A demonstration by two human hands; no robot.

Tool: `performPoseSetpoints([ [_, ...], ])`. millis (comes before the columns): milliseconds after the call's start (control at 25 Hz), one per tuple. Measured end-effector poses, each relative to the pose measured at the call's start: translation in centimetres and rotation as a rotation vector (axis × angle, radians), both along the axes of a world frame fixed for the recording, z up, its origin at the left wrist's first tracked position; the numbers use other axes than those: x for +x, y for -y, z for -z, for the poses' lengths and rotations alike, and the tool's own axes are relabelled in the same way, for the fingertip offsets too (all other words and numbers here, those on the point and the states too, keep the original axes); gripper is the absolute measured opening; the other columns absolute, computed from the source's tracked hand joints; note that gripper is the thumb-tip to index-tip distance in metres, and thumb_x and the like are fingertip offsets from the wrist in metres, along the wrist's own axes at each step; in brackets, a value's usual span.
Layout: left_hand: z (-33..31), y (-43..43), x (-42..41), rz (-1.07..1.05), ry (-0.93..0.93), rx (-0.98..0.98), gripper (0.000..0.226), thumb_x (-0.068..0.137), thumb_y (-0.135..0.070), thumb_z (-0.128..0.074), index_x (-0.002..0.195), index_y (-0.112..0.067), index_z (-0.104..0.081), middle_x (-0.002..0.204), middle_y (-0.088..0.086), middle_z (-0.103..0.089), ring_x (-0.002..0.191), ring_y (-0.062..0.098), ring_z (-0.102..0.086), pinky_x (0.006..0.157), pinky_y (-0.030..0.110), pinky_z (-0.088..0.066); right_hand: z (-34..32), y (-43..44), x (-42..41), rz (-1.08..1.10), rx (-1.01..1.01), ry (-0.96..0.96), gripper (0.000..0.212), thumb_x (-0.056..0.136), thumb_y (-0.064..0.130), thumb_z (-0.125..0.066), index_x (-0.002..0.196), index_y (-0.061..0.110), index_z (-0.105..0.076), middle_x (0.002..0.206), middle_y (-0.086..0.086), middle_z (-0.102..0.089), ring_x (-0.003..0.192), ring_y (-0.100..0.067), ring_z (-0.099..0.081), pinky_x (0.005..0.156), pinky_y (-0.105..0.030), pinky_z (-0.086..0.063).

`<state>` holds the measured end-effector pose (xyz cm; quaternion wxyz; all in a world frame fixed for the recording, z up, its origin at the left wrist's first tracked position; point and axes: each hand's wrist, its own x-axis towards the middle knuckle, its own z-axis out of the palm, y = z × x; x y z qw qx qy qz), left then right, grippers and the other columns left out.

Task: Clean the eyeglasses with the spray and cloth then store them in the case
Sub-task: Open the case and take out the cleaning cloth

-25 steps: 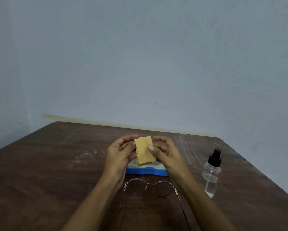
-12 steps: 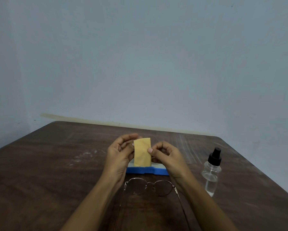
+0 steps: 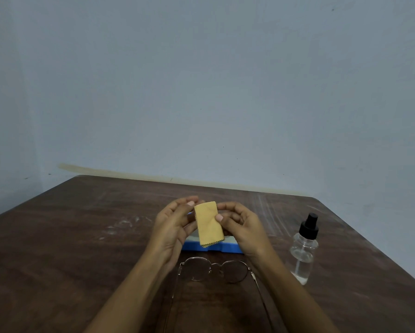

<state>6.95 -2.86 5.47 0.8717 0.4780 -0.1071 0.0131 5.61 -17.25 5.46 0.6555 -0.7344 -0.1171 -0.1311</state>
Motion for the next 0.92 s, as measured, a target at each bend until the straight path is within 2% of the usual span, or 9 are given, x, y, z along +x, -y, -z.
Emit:
performPoseSetpoints([
  [120,0.3,0.0,0.0,-0.088,0.045,0.111,0.019,0.077,0.004,-0.06,0.089,-0.011,-0.061,0.093,0.01,-0.068,0.087,0.018,-0.066,0.063,0.018,-0.057,0.0,-0.1,-0.1,0.035,-0.068,0.032,0.02,0.087,0.008,-0.056,0.092,0.027,-0.052,0.077,0.003,-0.064,0.076,-0.01,-0.064,0.063,-0.018,-0.052],
  [240,0.3,0.4,-0.3,-0.176,0.083,0.149,0.021,0.076,0.006,-0.062,0.085,-0.014,-0.062,0.088,0.006,-0.069,0.078,0.01,-0.067,0.06,0.015,-0.055,0.0,-0.4,-0.5,0.099,-0.183,0.126,0.026,0.085,0.018,-0.062,0.089,0.033,-0.04,0.09,0.008,-0.057,0.078,-0.011,-0.06,0.065,-0.021,-0.051],
  [360,0.2,0.7,-0.5,-0.231,0.121,0.171,0.022,0.074,0.004,-0.064,0.084,-0.016,-0.062,0.09,0.007,-0.068,0.081,0.01,-0.067,0.067,0.02,-0.056,0.1,-1.0,-0.6,0.067,-0.232,0.183,0.029,0.082,0.023,-0.065,0.087,0.031,-0.038,0.096,0.006,-0.052,0.088,-0.016,-0.061,0.076,-0.03,-0.054],
  [400,0.1,0.8,-0.6,-0.247,0.134,0.173,0.023,0.074,0.004,-0.065,0.084,-0.017,-0.062,0.092,0.007,-0.068,0.085,0.013,-0.067,0.072,0.024,-0.056,0.2,-1.1,-0.6,0.082,-0.247,0.205,0.027,0.081,0.027,-0.066,0.087,0.031,-0.04,0.096,0.005,-0.052,0.094,-0.014,-0.06,0.081,-0.028,-0.053],
  [480,0.2,0.9,-0.6,-0.299,0.153,0.156,0.025,0.074,0.006,-0.065,0.083,-0.017,-0.061,0.091,0.005,-0.067,0.087,0.016,-0.066,0.077,0.029,-0.055,0.1,-1.3,-0.6,0.186,-0.345,0.279,0.025,0.075,0.035,-0.066,0.087,0.029,-0.044,0.097,0.004,-0.05,0.095,0.001,-0.052,0.081,-0.012,-0.045],
  [560,0.3,1.0,-0.7,-0.333,0.168,0.154,0.025,0.074,0.006,-0.065,0.084,-0.016,-0.061,0.091,0.004,-0.067,0.088,0.018,-0.067,0.069,0.025,-0.055,0.0,-1.7,-0.9,0.24,-0.446,0.345,0.029,0.073,0.029,-0.072,0.089,0.022,-0.049,0.097,0.004,-0.047,0.089,0.007,-0.047,0.076,-0.003,-0.038],
  [640,0.3,1.1,-0.9,-0.325,0.193,0.2,0.02,0.075,0.0,-0.066,0.086,-0.016,-0.06,0.091,0.006,-0.068,0.088,0.019,-0.067,0.058,0.019,-0.054,-0.2,-2.0,-1.1,0.237,-0.477,0.361,0.03,0.073,0.02,-0.074,0.096,0.016,-0.054,0.099,0.001,-0.051,0.089,0.003,-0.05,0.076,-0.005,-0.039],
  [800,0.2,1.3,-1.0,-0.28,0.183,0.127,0.014,0.078,-0.024,-0.061,0.085,-0.012,-0.06,0.094,0.011,-0.068,0.091,0.022,-0.067,0.072,0.032,-0.055,-0.5,-2.1,-1.3,0.083,-0.252,0.151,0.03,0.076,0.015,-0.071,0.101,0.02,-0.056,0.096,0.008,-0.062,0.093,-0.007,-0.061,0.083,-0.022,-0.053],
  [920,-0.1,1.4,-0.7,-0.235,0.167,0.05,0.021,0.085,-0.028,-0.05,0.08,-0.01,-0.06,0.089,0.009,-0.066,0.089,0.016,-0.068,0.076,0.036,-0.055,-0.5,-1.7,-1.2,-0.008,0.031,0.008,0.025,0.079,0.007,-0.066,0.103,0.012,-0.06,0.099,-0.004,-0.068,0.094,-0.014,-0.065,0.08,-0.028,-0.056],
])
